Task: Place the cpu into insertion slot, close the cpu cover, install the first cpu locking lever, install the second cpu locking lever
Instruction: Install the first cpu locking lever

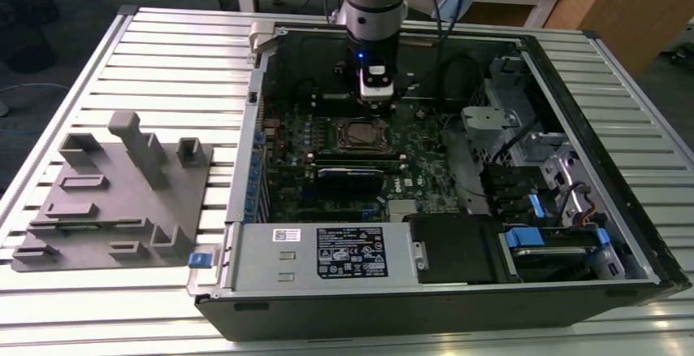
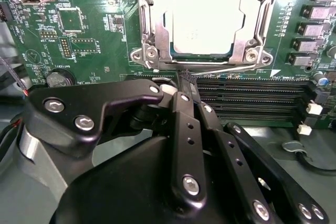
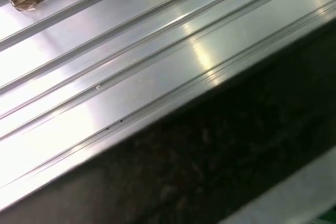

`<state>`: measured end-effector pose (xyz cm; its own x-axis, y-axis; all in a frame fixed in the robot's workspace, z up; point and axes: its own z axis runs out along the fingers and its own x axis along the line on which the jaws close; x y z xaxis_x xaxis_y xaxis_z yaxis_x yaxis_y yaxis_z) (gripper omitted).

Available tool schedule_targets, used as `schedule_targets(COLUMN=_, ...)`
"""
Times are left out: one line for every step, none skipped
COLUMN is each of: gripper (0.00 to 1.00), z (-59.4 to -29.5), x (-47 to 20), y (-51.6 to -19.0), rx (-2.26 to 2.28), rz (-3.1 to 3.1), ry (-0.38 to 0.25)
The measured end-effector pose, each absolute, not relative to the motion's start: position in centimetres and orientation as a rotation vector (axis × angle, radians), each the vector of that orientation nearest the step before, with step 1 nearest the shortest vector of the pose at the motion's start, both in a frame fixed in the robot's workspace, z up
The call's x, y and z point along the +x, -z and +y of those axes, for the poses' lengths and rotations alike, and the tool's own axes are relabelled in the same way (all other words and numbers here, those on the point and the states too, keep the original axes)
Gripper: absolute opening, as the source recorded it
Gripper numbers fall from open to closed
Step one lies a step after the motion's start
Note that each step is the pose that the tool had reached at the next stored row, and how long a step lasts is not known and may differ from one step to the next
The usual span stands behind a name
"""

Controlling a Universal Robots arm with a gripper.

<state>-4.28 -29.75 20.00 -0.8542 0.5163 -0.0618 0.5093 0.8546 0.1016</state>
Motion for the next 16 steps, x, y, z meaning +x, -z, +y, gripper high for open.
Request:
schedule_targets(gripper=0.11, z=-29.74, x=-4.26, y=-20.00, rx=0.817, rz=2.941, ry=-0.123)
schedule_targets(gripper=0.11, z=-29.72, x=-4.25, y=-20.00, rx=0.817, rz=2.940, ry=-0.122)
schedule_targets(gripper=0.11, z=-29.72, x=-4.25, y=-20.00, rx=0.817, rz=2.940, ry=-0.121)
schedule_targets(gripper=0.11, z=-29.71, x=-4.26, y=-20.00, rx=0.817, rz=2.940, ry=-0.120)
schedule_targets(gripper=0.11, z=-29.69, x=-4.26, y=-20.00, rx=0.817, rz=2.940, ry=-0.119)
schedule_targets(gripper=0.11, z=-29.67, x=-4.26, y=-20.00, rx=0.817, rz=2.940, ry=-0.118)
schedule_targets(gripper=0.11, z=-29.66, x=-4.26, y=-19.99, rx=0.817, rz=2.939, ry=-0.118)
schedule_targets(gripper=0.11, z=-29.66, x=-4.26, y=-19.98, rx=0.816, rz=2.939, ry=-0.118)
schedule_targets(gripper=0.11, z=-29.65, x=-4.26, y=-19.97, rx=0.816, rz=2.937, ry=-0.118)
schedule_targets(gripper=0.11, z=-29.65, x=-4.26, y=-19.95, rx=0.816, rz=2.936, ry=-0.119)
schedule_targets(gripper=0.11, z=-29.65, x=-4.26, y=-19.94, rx=0.815, rz=2.935, ry=-0.119)
schedule_targets(gripper=0.11, z=-29.65, x=-4.25, y=-19.94, rx=0.815, rz=2.935, ry=-0.119)
schedule_targets(gripper=0.11, z=-29.65, x=-4.26, y=-19.94, rx=0.815, rz=2.935, ry=-0.119)
schedule_targets(gripper=0.11, z=-29.65, x=-4.26, y=-19.94, rx=0.815, rz=2.935, ry=-0.119)
schedule_targets(gripper=0.11, z=-29.65, x=-4.26, y=-19.94, rx=0.815, rz=2.935, ry=-0.119)
schedule_targets(gripper=0.11, z=-29.64, x=-4.26, y=-19.92, rx=0.815, rz=2.934, ry=-0.117)
